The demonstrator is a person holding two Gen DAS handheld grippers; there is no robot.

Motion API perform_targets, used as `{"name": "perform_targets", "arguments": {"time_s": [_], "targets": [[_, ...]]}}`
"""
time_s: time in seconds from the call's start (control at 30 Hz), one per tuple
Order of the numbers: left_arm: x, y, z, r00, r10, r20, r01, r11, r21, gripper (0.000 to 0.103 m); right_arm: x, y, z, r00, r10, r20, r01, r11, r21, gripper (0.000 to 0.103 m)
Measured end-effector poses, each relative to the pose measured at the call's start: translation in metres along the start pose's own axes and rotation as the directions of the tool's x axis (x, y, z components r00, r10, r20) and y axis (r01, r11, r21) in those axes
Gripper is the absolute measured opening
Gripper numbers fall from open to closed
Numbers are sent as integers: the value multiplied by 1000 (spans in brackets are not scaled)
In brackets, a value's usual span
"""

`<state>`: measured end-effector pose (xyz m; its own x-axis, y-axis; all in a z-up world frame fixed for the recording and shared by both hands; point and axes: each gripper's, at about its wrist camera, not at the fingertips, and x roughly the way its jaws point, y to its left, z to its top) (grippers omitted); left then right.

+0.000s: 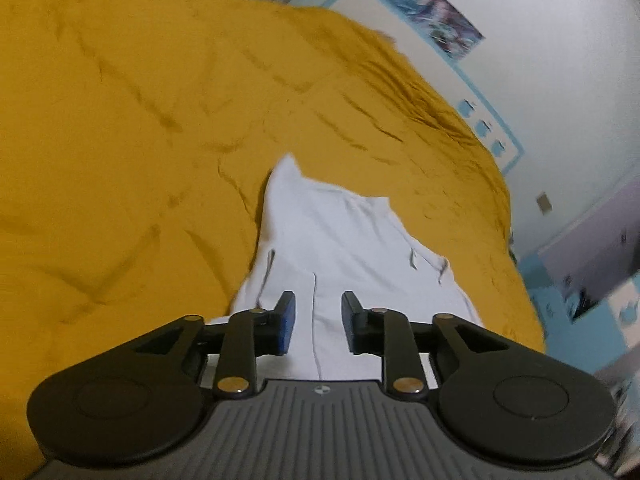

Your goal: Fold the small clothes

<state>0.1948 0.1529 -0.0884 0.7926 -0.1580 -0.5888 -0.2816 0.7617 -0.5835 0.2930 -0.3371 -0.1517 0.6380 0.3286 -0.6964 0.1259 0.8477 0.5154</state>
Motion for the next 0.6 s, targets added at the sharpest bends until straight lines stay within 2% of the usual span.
{"name": "perform_targets", "arguments": {"time_s": [0.03, 0.07, 0.1, 0.13, 0.2, 0.27, 0.37, 0.5, 0.6], "targets": [[-16, -3, -1, 1000, 10, 12, -10, 999, 41, 32, -14, 9, -4, 999, -23, 23, 24, 998, -50, 27], [-31, -6, -2, 999, 20, 26, -22, 996, 83, 39, -30, 20, -8, 998, -36, 46, 41, 993, -107, 27], [-46, -10, -4, 999, 30, 34, -35, 990, 134, 51, -48, 27, -17, 997, -43, 68, 52, 988, -149, 27], [-61, -12, -7, 999, 29, 30, -33, 983, 182, 57, -65, 32, -26, 996, -41, 83, 55, 983, -175, 31], [-94, -14, -19, 999, -26, 26, 19, 969, 248, 69, -98, 39, -45, 995, -17, 97, 37, 976, -214, 36], [-125, -10, -31, 996, -94, 6, 89, 957, 275, 72, -134, 42, -66, 994, 6, 111, 22, 968, -250, 40], [-163, 3, -50, 988, -154, -20, 154, 949, 274, 73, -180, 36, -93, 994, 48, 99, -20, 963, -268, 47], [-200, 30, -75, 986, -131, -102, 157, 941, 299, 72, -226, 7, -126, 990, 141, -5, -136, 944, -301, 48], [-205, 57, -93, 974, -137, -179, 175, 962, 212, 70, -245, -16, -144, 989, 135, -56, -145, 944, -295, 48]]}}
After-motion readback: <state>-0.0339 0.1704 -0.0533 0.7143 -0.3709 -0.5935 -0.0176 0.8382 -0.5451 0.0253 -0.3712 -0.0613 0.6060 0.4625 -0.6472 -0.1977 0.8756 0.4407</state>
